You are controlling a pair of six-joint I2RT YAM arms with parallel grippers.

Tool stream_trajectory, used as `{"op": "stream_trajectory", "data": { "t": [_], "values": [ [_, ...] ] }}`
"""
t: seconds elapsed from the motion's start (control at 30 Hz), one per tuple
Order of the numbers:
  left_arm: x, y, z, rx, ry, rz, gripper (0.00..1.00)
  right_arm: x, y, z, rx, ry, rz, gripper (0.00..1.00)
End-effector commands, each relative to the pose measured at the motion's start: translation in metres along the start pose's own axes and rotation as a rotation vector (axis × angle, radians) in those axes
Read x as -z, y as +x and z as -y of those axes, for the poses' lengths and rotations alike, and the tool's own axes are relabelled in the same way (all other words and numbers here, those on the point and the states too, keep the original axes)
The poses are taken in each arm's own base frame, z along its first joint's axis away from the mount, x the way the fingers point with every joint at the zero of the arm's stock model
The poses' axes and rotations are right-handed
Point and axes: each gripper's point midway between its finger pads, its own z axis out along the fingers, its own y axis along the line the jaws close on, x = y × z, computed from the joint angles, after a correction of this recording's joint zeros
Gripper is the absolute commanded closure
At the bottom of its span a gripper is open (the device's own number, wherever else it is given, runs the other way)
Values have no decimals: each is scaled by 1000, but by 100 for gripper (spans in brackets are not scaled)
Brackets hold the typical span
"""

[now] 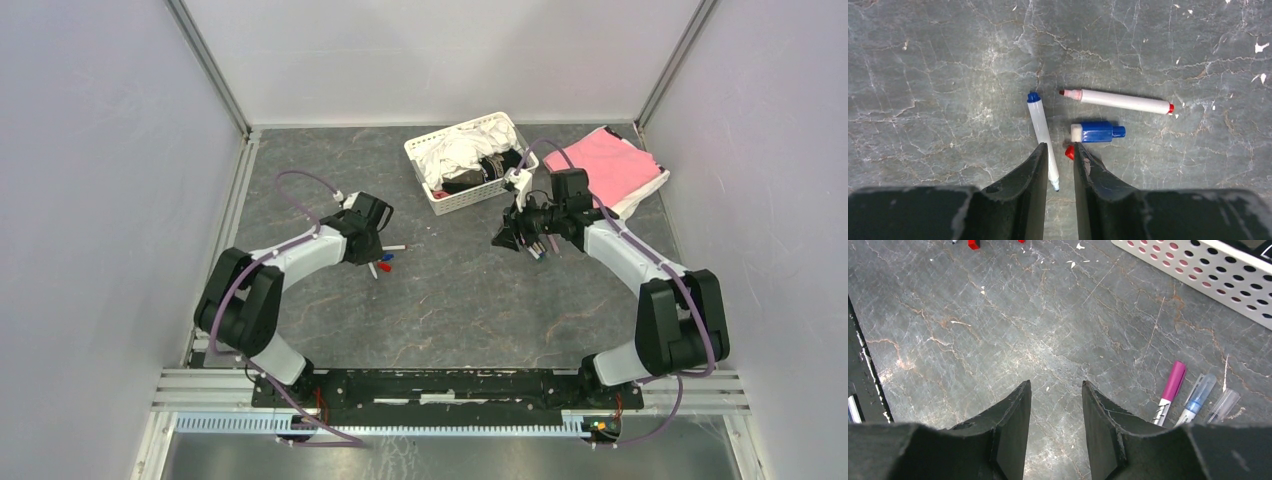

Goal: Insert the pens into the pen caps
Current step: Pick up the pen from the center of the board.

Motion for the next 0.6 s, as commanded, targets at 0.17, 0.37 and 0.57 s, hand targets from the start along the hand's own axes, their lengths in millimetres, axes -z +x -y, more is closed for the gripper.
{"op": "stream_trajectory", "data": {
  "t": [0.17,0.37,0.57],
  "values": [
    [-1,-13,-4,-43,-46,9,68,5,-21,-6,49,-15,81,53],
    [-4,-9,-11,-54,-78,-3,68,3,-20,-6,38,-20,81,53],
    [-14,0,-14,-61,-99,-36,74,3,-20,-6,34,-22,82,52]
  ]
}}
